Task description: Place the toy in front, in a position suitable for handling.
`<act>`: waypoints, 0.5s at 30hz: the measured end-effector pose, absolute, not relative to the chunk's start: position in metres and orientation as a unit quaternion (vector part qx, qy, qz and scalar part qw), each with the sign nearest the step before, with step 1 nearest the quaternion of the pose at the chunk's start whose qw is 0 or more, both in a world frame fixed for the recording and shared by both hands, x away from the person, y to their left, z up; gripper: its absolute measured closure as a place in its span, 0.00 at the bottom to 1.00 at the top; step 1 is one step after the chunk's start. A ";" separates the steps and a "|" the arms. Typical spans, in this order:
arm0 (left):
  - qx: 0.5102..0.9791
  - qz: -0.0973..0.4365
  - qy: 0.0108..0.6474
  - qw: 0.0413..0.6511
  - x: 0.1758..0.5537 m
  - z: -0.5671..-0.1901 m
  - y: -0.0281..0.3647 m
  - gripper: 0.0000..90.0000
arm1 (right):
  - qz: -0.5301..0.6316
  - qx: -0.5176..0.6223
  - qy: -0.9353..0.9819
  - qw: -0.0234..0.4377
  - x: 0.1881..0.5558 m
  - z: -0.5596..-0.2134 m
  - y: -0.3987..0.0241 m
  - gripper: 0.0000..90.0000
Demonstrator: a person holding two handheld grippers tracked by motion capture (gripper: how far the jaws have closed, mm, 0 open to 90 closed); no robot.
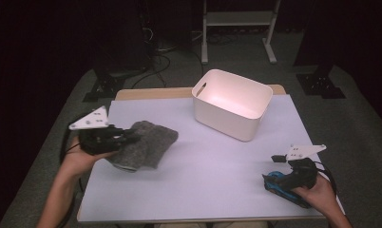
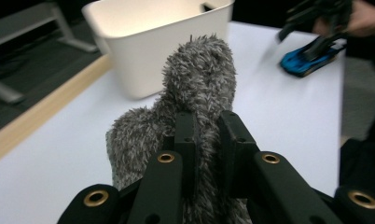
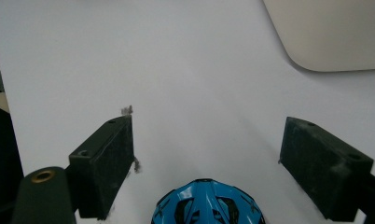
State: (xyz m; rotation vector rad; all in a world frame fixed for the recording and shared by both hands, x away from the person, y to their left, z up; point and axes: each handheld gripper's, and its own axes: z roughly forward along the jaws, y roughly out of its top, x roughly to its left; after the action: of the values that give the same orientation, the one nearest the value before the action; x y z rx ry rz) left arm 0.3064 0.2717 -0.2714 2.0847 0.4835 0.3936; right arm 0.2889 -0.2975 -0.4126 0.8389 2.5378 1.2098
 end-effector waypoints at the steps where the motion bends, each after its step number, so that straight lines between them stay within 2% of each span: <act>1: 0.849 0.160 0.197 0.464 0.306 -0.271 0.272 0.88 | 0.410 0.284 0.860 0.104 0.289 -0.413 -0.298 0.18; 8: 0.881 0.199 0.233 0.360 0.289 -0.267 0.302 0.88 | 0.408 0.285 0.861 0.100 0.290 -0.414 -0.294 0.18; 12: 0.894 0.188 0.233 0.334 0.289 -0.281 0.299 0.87 | 0.405 0.283 0.864 0.098 0.290 -0.415 -0.292 0.18; 15: 0.905 0.158 0.225 0.324 0.295 -0.305 0.284 0.87 | 0.404 0.282 0.865 0.097 0.290 -0.415 -0.291 0.18</act>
State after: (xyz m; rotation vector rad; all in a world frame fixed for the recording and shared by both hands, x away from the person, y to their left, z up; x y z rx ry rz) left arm 0.2954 0.2839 -0.3046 2.3740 0.5894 0.4134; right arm 0.2897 -0.2914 -0.4150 0.8335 2.5602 1.1974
